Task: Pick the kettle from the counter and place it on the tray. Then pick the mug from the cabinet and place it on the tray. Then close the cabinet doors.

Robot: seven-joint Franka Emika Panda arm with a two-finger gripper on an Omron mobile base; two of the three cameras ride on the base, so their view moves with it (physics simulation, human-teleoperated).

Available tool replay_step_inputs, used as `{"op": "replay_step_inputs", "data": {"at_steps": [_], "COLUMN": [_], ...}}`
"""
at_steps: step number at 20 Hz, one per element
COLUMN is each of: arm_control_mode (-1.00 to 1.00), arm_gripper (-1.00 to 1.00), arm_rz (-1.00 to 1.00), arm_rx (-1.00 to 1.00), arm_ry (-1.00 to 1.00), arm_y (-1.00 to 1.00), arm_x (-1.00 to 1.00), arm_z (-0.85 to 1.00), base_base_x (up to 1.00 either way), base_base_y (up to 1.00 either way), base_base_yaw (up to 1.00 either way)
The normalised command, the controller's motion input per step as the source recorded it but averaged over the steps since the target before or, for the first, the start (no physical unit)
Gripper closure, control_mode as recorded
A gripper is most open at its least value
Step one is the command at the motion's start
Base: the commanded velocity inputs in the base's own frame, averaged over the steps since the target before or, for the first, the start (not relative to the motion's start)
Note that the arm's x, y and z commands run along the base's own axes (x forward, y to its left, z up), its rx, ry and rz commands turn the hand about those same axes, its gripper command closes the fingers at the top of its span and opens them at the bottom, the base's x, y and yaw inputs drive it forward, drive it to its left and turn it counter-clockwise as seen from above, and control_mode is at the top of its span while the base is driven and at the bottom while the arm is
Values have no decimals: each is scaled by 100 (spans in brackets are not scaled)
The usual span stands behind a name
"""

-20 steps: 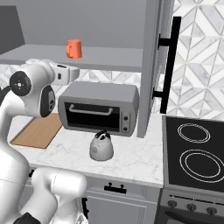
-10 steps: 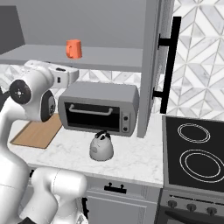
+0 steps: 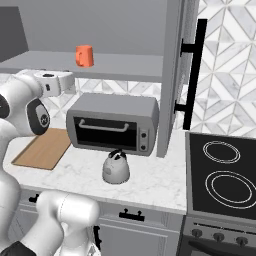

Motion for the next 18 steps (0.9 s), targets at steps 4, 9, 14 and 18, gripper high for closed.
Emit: {"op": "replay_step_inputs", "data": {"at_steps": [4, 9, 14, 18], "arm_control_mode": [-100, -100, -100, -100], "arm_gripper": [-100, -100, -100, -100], "arm_rz": [0, 0, 0, -1], "arm_rx": [0, 0, 0, 0], "arm_ry": [-5, 0, 3, 6], "arm_y": [24, 2, 2, 8], "arm_x": [9, 17, 19, 34], "arm_z": [0, 0, 0, 0], "base_base_x": [0, 0, 0, 0], "base_base_y": [0, 0, 0, 0], "base_base_yaw": [0, 0, 0, 0]}}
